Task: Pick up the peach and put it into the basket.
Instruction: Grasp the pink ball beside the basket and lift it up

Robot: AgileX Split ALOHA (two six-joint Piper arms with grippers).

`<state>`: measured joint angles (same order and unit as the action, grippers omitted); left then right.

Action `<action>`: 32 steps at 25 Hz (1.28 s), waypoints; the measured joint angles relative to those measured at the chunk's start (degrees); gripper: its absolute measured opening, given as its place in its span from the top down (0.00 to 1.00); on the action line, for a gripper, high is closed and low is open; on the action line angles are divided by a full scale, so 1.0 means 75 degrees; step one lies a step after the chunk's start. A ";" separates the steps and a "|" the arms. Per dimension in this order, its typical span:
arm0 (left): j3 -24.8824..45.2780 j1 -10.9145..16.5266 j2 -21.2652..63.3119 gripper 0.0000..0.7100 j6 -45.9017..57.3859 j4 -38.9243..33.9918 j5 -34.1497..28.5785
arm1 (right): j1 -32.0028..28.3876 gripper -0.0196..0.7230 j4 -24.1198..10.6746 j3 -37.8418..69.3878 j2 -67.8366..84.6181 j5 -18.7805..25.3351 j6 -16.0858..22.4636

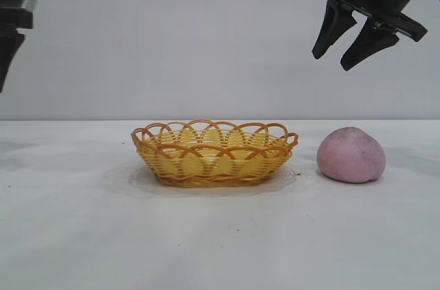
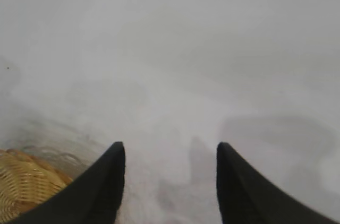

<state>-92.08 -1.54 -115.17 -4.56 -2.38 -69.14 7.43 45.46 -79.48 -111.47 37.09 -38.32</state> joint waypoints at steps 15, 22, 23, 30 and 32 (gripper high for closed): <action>0.0895 0.0011 0.3355 0.51 0.0215 0.0007 -0.0151 | 0.0000 0.47 0.0000 0.0000 0.0000 0.0098 0.0000; 0.3113 0.0011 0.5823 0.51 0.0358 0.0007 -0.0195 | 0.0000 0.47 0.0000 0.0000 0.0000 0.0209 0.0000; 0.3464 0.0011 0.6171 0.51 0.0358 0.0007 -0.0195 | 0.0000 0.47 0.0000 0.0000 0.0000 0.0237 0.0000; 0.5495 0.0011 0.8985 0.51 0.0358 0.0123 -0.0195 | 0.0000 0.47 -0.0047 0.0000 0.0000 0.0241 0.0000; 0.6010 0.0011 0.9798 0.51 0.0358 0.0187 -0.0164 | 0.0000 0.47 -0.0077 0.0000 0.0000 0.0241 0.0000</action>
<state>-47.01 -1.45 -41.69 -1.88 -0.97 -70.37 7.43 44.89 -79.48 -111.47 38.90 -38.32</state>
